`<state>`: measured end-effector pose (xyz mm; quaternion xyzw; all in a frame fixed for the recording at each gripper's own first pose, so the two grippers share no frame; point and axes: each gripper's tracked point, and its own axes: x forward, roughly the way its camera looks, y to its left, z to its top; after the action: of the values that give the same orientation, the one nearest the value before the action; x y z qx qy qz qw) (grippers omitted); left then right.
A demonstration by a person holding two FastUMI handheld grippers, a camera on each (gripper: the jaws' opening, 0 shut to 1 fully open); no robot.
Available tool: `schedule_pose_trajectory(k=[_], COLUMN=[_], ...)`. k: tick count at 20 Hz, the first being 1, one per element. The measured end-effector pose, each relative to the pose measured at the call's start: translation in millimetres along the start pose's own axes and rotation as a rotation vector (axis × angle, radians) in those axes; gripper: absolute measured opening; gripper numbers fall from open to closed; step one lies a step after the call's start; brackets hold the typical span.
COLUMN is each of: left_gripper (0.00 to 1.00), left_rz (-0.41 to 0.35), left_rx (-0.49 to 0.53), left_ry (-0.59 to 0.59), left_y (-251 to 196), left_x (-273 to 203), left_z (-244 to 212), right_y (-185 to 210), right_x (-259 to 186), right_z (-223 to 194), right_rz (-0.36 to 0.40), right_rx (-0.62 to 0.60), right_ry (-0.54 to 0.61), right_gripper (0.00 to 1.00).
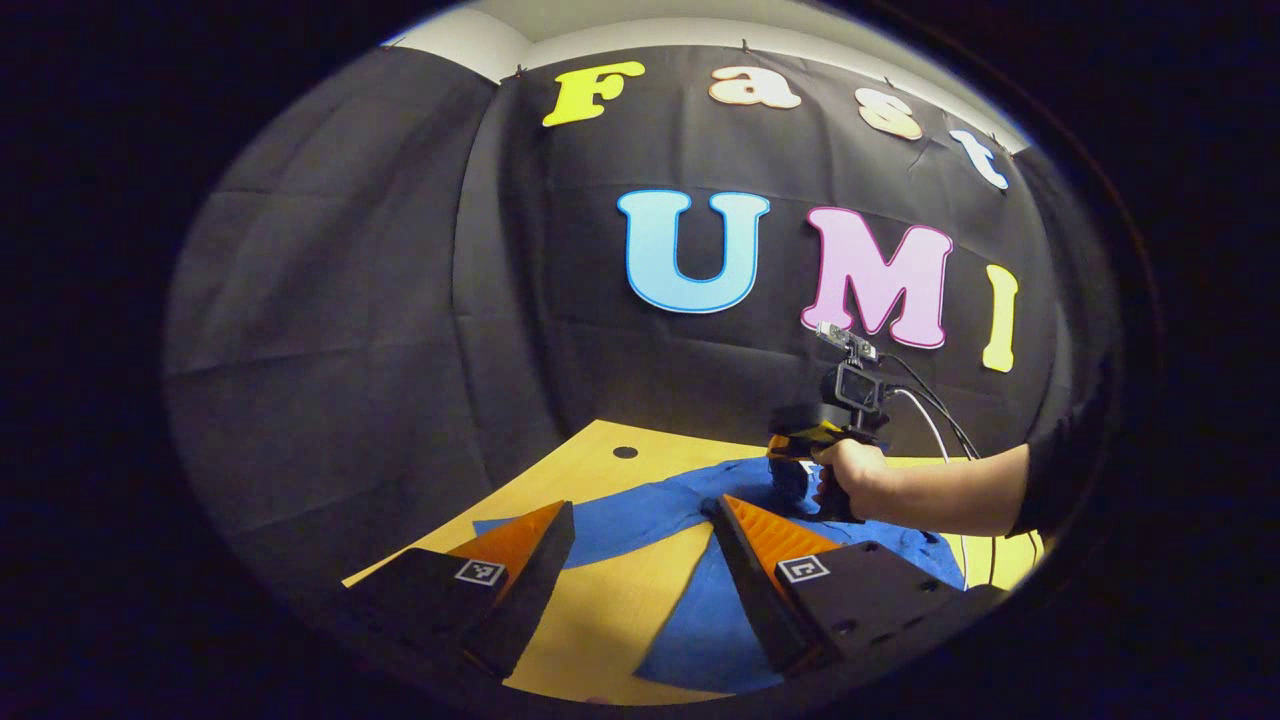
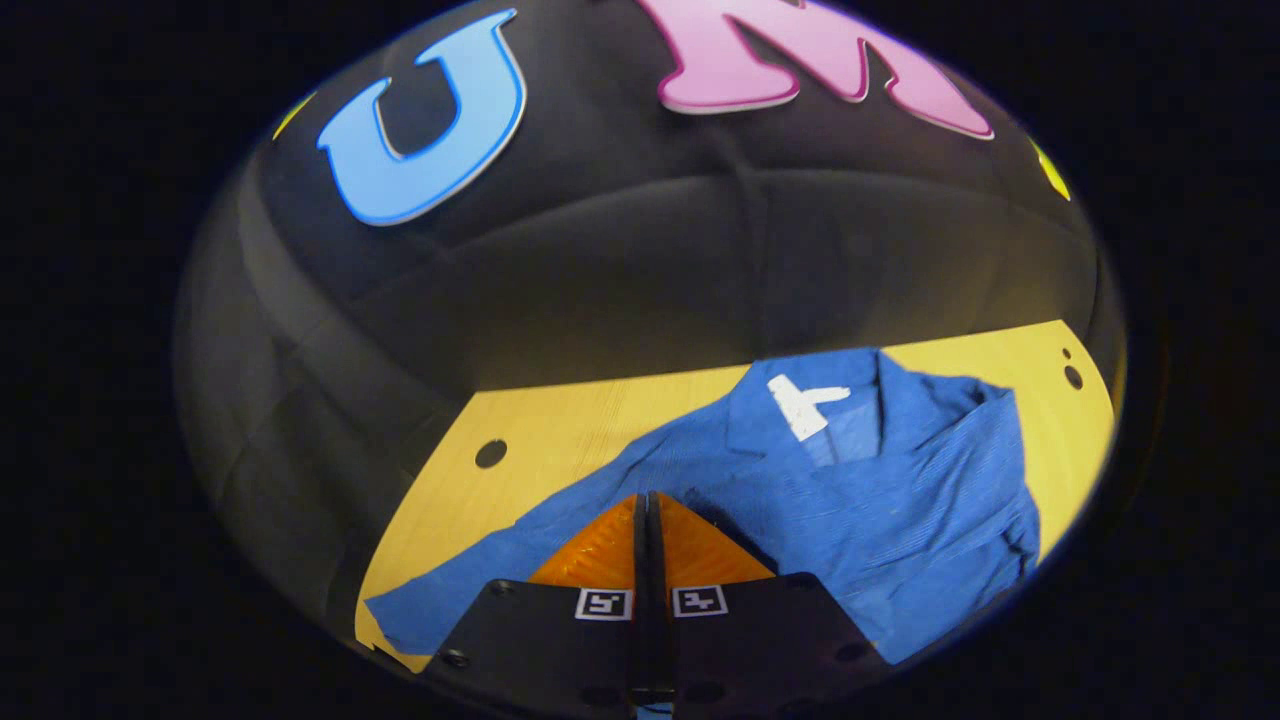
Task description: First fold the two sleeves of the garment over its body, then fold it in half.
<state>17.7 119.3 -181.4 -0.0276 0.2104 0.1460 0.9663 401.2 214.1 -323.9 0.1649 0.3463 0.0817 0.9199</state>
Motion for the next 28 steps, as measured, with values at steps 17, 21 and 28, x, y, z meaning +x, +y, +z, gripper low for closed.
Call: schedule_pose_trajectory(k=[17, 21, 28], left_gripper=[0.83, 0.83, 0.82], left_rz=[0.135, 0.203, 0.208], left_rx=[-0.107, -0.138, -0.179], left_ry=[0.316, 0.399, 0.49], left_y=[133.7, 166.2, 176.3], left_x=[135.0, 160.9, 184.5], left_z=[-114.1, -146.9, -171.9], right_y=[-19.5, -24.4, -40.2], right_x=[-200.3, -279.7, -355.6], right_z=[25.1, 22.1, -24.2], right_rz=[-0.017, -0.031, -0.082], right_rx=[-0.157, -0.224, -0.214], right_ry=[-0.295, -0.353, -0.28], right_gripper=[0.97, 0.97, 0.97])
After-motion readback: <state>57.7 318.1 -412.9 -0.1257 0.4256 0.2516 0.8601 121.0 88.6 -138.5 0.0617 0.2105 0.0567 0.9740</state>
